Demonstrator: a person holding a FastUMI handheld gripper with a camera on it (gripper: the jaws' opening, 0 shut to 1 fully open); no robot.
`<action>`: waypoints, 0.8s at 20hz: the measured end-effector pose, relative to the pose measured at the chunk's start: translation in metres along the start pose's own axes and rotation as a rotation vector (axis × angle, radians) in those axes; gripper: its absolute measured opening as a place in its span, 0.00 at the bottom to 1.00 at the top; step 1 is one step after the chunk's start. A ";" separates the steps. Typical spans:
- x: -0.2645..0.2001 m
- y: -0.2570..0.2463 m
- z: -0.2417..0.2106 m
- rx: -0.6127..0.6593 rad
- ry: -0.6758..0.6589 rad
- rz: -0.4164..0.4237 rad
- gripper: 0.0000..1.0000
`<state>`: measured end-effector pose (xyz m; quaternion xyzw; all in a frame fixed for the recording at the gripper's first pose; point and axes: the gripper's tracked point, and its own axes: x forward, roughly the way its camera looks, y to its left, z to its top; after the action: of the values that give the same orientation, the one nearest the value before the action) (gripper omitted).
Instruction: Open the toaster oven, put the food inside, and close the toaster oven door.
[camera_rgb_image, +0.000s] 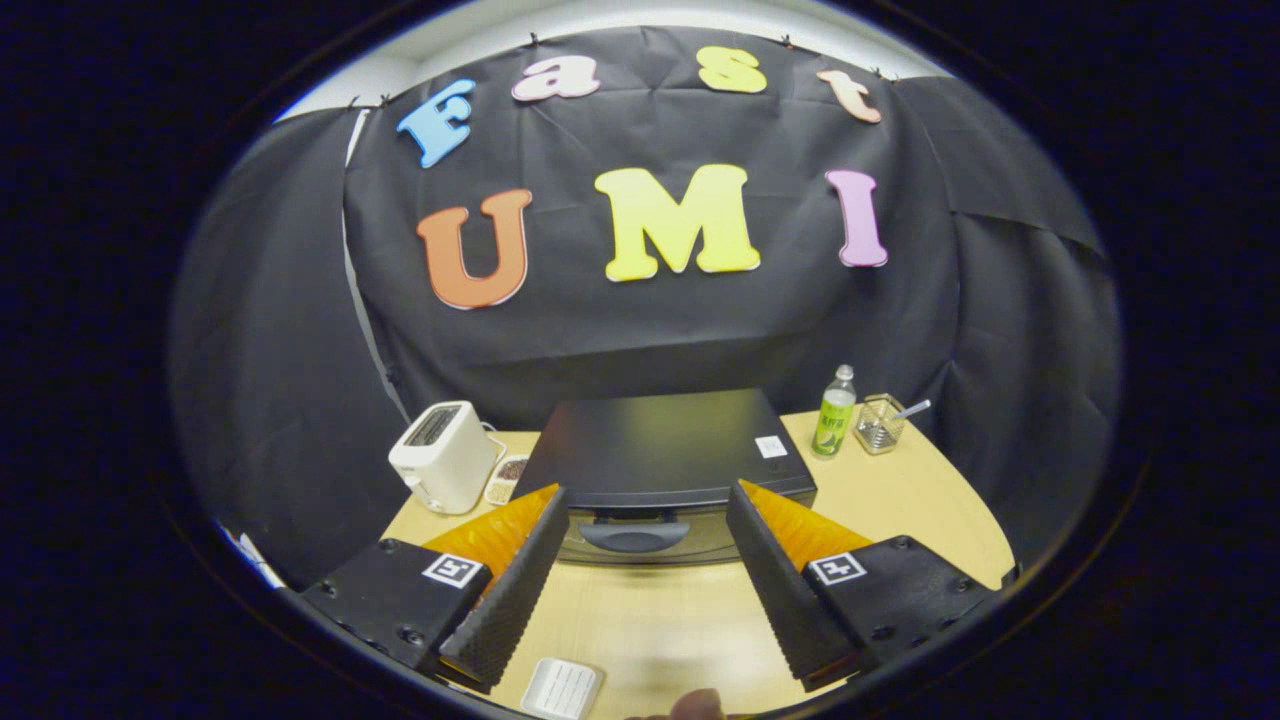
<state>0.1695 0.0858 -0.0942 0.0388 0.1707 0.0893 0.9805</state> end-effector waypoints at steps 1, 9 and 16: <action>-0.013 -0.002 0.004 0.003 -0.019 -0.009 1.00; -0.116 0.005 -0.002 -0.033 -0.138 -0.028 1.00; -0.168 0.028 -0.031 -0.064 -0.161 -0.014 1.00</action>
<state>-0.0008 0.0833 -0.0653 0.0135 0.0887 0.0843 0.9924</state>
